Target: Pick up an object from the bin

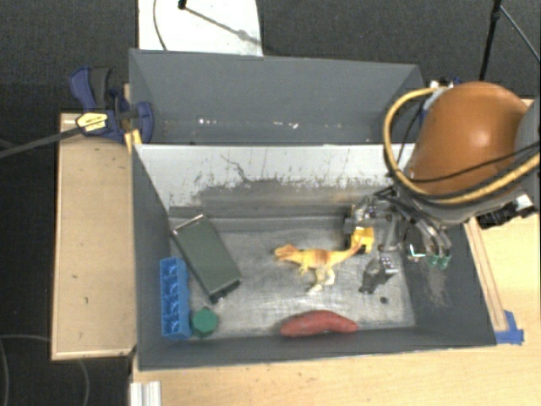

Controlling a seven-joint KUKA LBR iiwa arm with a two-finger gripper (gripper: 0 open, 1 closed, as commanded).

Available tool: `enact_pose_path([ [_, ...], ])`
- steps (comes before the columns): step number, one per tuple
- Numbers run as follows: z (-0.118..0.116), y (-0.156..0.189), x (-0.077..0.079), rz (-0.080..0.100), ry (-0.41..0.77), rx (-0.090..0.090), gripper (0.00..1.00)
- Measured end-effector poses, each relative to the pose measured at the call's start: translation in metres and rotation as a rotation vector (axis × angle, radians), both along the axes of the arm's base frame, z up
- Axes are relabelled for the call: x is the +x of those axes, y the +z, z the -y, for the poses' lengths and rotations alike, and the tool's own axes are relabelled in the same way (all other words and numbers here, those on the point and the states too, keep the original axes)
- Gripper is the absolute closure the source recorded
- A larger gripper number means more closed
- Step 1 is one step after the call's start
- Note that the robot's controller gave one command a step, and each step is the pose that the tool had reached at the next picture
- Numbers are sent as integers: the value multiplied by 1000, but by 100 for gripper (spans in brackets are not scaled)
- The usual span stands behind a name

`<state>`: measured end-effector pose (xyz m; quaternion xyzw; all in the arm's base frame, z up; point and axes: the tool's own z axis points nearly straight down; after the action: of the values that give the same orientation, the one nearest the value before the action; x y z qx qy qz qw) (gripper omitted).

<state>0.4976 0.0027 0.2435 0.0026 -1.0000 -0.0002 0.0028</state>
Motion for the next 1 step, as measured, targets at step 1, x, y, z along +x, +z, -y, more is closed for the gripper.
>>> enact_pose_path([
  [1, 0, 4, 1, 9, 0, 0, 0],
])
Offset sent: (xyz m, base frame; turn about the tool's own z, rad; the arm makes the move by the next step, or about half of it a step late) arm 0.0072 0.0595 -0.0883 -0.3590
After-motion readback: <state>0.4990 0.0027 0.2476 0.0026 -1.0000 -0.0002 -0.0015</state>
